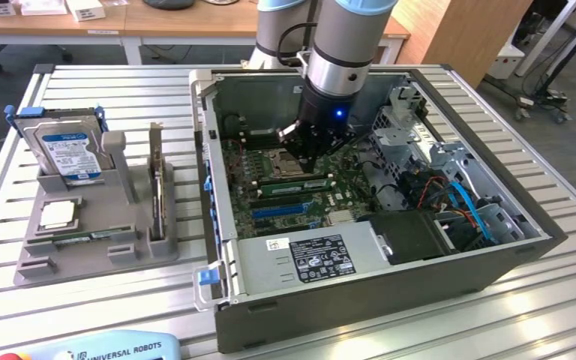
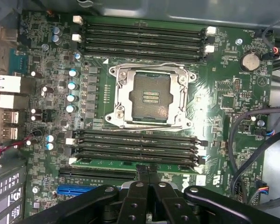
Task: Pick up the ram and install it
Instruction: 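Press down the ram until it locks into place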
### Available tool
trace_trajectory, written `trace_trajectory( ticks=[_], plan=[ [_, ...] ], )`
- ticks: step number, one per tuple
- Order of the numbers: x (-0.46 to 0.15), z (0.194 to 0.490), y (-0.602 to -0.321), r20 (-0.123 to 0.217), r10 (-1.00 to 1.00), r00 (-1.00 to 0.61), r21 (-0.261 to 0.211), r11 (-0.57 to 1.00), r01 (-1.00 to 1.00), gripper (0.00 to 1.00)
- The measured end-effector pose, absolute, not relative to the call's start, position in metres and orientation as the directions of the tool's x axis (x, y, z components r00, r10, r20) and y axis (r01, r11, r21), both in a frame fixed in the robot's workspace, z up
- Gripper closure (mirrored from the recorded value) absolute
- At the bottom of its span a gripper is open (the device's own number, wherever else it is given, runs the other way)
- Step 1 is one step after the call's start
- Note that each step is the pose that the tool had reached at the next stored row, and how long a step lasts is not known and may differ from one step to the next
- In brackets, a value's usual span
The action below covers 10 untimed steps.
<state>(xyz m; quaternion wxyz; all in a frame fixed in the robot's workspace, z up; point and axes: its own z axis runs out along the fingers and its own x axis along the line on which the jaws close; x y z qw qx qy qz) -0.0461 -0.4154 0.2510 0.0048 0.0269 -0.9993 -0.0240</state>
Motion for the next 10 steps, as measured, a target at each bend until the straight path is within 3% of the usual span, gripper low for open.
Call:
trace_trajectory(
  ticks=[10],
  plan=[
    [-0.0476, 0.2508, -0.4154, 0.008, -0.054, -0.999, 0.048, 0.997, -0.053, 0.90]
  ],
)
